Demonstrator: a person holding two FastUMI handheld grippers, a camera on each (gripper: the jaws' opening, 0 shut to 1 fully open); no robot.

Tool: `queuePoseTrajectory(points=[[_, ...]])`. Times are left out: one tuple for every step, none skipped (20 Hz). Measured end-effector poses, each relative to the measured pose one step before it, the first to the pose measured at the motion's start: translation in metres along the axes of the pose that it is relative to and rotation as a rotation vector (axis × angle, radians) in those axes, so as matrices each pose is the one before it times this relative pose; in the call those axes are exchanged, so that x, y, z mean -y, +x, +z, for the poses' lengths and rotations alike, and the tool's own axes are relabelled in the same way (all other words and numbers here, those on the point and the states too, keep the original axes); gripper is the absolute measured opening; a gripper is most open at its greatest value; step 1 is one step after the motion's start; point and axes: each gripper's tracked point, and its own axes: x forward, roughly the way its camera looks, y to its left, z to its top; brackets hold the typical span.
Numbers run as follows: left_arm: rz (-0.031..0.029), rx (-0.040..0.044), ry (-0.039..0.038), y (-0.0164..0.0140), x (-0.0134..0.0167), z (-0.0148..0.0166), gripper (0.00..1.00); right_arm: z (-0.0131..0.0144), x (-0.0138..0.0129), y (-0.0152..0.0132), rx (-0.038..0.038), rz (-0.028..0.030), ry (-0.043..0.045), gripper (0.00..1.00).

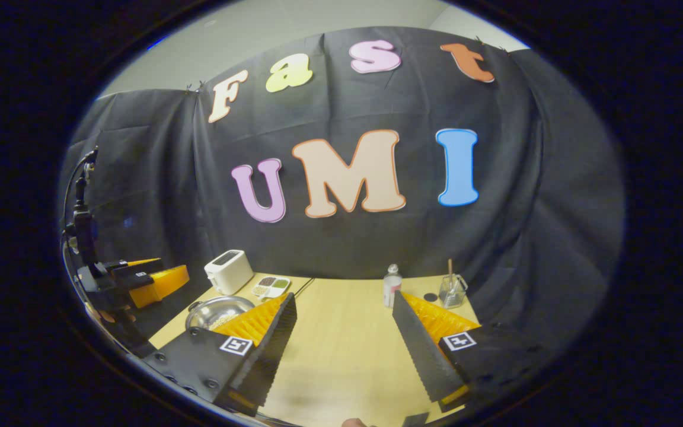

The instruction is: First push the handle of the pot to place it horizontally, then grasp the pot with both hands and set it on the induction cooktop.

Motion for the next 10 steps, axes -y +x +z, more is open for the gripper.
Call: queuePoseTrajectory(points=[[-0.00172, 0.02506, -0.00241, -0.00556, 0.01015, 0.00569, 0.98, 0.00866, 0.00647, -0.00913, 0.02918, -0.00686, -0.00567, 0.92], [-0.00559, 0.02372, 0.00188, -0.00537, 0.00901, 0.00501, 0.98, 0.00985, 0.00628, -0.0094, 0.03003, -0.00389, -0.00364, 0.92], [-0.00651, 0.02399, 0.00265, -0.00321, 0.00839, 0.00521, 0.98, 0.00779, 0.00588, -0.00863, 0.02553, -0.0067, -0.00403, 0.92], [-0.01141, 0.02988, 0.00113, -0.00578, 0.01036, 0.00668, 0.98, 0.00523, 0.00694, -0.00795, 0.01922, -0.00906, -0.00626, 0.92], [-0.00968, 0.03408, 0.00065, -0.00297, 0.00706, 0.00706, 0.98, 0.00417, 0.00733, -0.00593, 0.02125, -0.00732, -0.00647, 0.92], [-0.00579, 0.02272, -0.00096, -0.00425, 0.0053, 0.003, 0.98, 0.00553, 0.00596, -0.00684, 0.02361, -0.00863, -0.00567, 0.92], [0.00019, 0.02073, -0.00369, -0.00387, 0.00272, 0.00392, 0.98, 0.00504, 0.00441, -0.0077, 0.02494, -0.00554, -0.0011, 0.92], [-0.00148, 0.02586, -0.00481, -0.00301, 0.00502, 0.00451, 0.98, 0.00498, 0.00281, -0.00664, 0.02144, -0.00158, -0.00157, 0.92], [-0.00955, 0.02401, -0.00216, -0.00038, 0.00542, 0.00406, 1.0, 0.0019, 0.00175, -0.00618, 0.01542, -0.00372, -0.003, 0.92], [-0.01521, 0.01129, 0.00666, -0.00432, 0.00627, 0.00109, 0.98, 0.00032, 0.00121, -0.00495, 0.00941, -0.00499, -0.00496, 0.92]])
